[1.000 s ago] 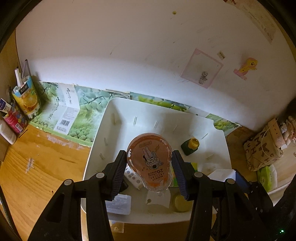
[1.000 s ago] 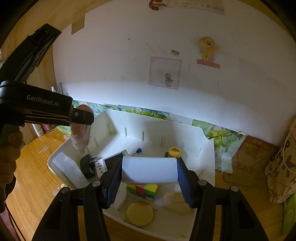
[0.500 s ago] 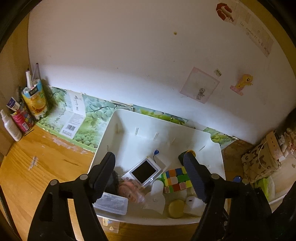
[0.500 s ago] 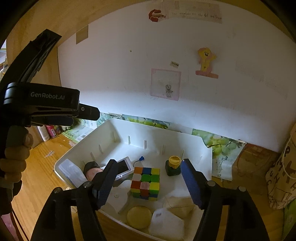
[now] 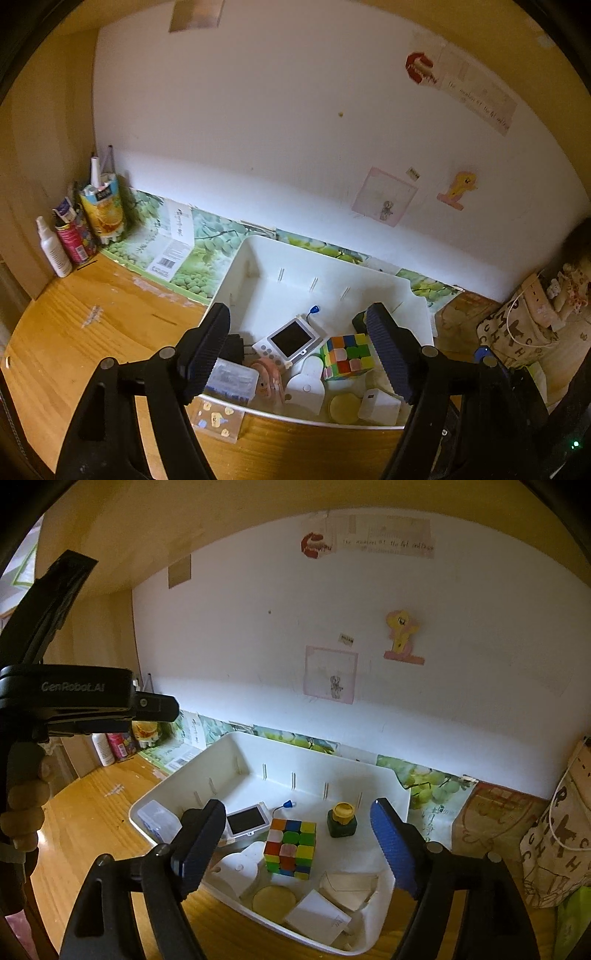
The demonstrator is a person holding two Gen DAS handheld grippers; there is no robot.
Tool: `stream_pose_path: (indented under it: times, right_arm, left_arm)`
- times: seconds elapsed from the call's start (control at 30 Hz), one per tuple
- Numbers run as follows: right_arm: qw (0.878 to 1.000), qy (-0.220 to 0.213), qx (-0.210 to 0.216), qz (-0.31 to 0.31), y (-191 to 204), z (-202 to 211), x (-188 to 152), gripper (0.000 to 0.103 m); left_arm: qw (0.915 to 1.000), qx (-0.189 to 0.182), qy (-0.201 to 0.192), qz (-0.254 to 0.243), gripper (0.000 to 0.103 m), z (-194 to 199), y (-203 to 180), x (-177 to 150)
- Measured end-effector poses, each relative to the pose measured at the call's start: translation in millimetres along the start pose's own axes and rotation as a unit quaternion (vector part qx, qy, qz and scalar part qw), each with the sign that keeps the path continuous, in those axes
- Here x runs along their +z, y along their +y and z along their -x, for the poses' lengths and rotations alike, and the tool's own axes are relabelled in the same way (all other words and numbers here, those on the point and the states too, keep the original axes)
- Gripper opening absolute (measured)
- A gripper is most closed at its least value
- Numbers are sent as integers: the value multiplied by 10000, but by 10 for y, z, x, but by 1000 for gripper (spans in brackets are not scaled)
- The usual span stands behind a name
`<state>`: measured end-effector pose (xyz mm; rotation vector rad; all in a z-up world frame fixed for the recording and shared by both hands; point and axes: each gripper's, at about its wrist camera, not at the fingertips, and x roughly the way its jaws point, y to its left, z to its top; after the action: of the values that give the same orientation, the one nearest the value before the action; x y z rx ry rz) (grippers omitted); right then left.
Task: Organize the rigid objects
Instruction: 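Withdraw both grippers from the bin back over the desk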
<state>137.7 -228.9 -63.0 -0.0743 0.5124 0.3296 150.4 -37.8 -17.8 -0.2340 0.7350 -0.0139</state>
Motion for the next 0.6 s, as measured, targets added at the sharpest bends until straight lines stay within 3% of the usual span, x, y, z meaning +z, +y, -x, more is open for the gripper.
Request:
stream_pose_path:
  times: [0.2, 0.6]
  right_arm:
    - [10000, -29, 30, -5, -18, 111, 4, 82]
    - [9999, -48, 143, 68, 34, 220, -3, 85]
  left_arm:
    - [9995, 120, -139, 251, 79, 218, 99, -88]
    - [9955, 813, -110, 464, 79, 545, 388, -341]
